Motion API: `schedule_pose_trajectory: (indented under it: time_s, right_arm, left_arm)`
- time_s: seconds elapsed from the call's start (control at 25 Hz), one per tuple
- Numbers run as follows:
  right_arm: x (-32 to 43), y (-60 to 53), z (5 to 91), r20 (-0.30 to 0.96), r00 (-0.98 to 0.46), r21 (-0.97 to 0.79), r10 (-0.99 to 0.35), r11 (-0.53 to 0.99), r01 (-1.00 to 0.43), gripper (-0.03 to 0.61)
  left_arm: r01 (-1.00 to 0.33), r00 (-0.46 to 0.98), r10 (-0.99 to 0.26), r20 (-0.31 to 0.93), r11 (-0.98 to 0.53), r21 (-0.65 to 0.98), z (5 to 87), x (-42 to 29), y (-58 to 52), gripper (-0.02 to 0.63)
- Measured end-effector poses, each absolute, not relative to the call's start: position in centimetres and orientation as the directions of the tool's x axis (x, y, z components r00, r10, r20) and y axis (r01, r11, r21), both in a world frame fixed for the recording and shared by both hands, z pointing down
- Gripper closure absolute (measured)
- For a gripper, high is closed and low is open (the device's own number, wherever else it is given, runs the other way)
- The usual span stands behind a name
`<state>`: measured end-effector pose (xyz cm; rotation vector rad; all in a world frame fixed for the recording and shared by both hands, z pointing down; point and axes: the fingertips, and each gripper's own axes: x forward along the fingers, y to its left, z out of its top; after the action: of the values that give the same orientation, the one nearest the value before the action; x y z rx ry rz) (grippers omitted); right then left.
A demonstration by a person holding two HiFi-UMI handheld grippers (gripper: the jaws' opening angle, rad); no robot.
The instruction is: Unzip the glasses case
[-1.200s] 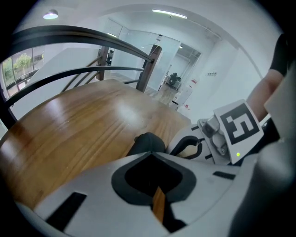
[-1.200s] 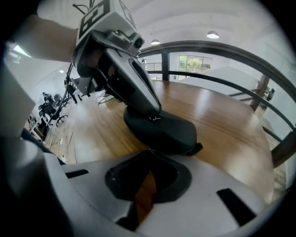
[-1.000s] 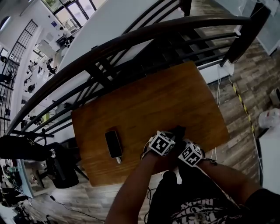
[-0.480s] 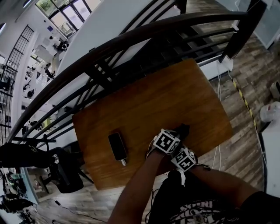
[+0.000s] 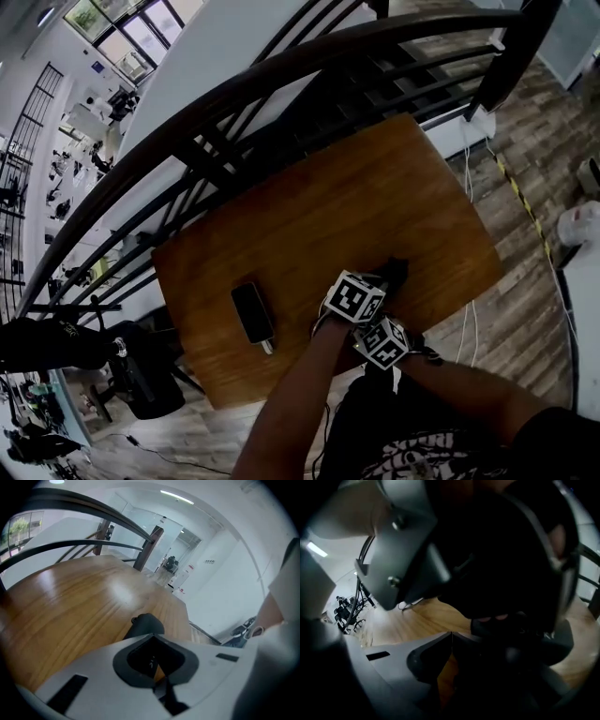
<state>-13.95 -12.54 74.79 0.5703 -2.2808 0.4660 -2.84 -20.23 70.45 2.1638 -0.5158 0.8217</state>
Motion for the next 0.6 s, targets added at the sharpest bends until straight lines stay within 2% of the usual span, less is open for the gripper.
schedule_pose_trajectory:
  time_s: [0.32, 0.6]
  right_arm:
    - [-9.1, -13.2, 75.6, 0.768, -0.545, -0.136, -0.336, 0.747, -0.651, 0.577]
    - [-9.4, -13.4, 75.6, 0.771, -0.543, -0.177, -0.332, 0.707, -0.684, 0.530]
  left_arm:
    - [-0.537, 0.767, -0.008, 0.641, -0.554, 0.636, 70.4, -3.0, -20.8, 0.609]
    - [-0.538, 0.766, 0.006, 0.643, -0.542, 0.646, 70.5, -2.3, -20.9, 0.609]
